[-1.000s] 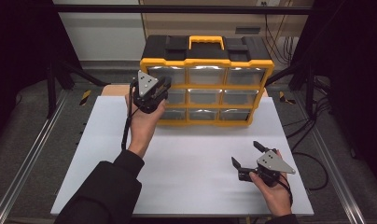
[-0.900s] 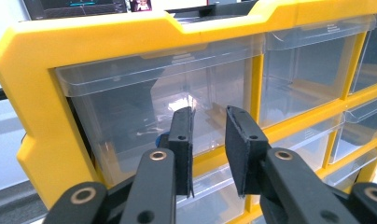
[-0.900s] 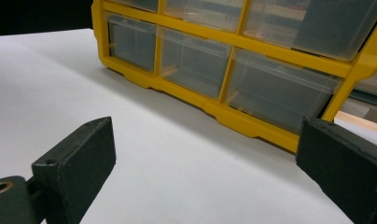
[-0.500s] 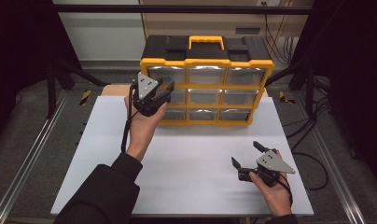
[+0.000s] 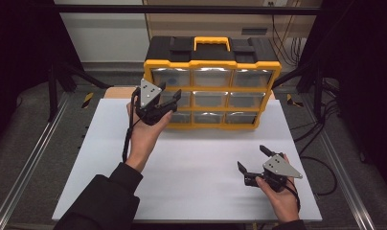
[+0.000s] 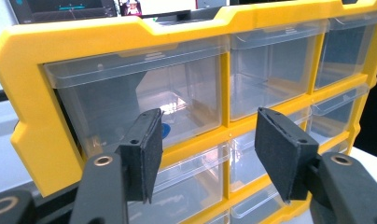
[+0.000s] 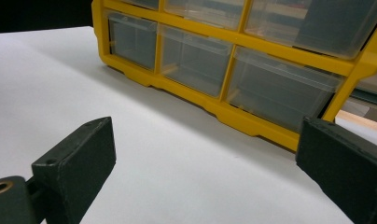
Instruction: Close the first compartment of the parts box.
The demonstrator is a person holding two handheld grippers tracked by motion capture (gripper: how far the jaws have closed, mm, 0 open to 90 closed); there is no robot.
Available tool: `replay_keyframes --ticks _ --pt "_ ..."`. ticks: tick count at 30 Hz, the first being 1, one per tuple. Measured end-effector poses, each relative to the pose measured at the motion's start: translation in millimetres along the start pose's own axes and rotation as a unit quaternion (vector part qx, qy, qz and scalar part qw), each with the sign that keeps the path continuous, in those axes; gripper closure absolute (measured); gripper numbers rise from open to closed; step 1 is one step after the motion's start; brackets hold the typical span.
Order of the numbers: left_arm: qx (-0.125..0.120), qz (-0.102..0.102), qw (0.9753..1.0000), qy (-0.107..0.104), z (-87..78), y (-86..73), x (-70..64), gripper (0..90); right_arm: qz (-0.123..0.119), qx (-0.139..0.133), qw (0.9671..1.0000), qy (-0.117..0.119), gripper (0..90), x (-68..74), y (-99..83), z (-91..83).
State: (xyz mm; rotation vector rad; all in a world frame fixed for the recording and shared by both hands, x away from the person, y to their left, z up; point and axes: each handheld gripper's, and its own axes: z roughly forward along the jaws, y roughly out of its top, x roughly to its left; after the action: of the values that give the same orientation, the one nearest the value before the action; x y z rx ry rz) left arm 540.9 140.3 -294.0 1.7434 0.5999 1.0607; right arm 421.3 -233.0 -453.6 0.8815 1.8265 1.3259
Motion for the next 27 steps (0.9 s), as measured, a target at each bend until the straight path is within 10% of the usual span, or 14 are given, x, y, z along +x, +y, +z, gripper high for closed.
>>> replay_keyframes --ticks 27 --pt "0.001 0.005 0.9994 -0.033 -8.6 -2.4 -9.7 5.9 -0.001 0.002 1.0000 0.000 5.0 -0.1 -0.5 0.4"
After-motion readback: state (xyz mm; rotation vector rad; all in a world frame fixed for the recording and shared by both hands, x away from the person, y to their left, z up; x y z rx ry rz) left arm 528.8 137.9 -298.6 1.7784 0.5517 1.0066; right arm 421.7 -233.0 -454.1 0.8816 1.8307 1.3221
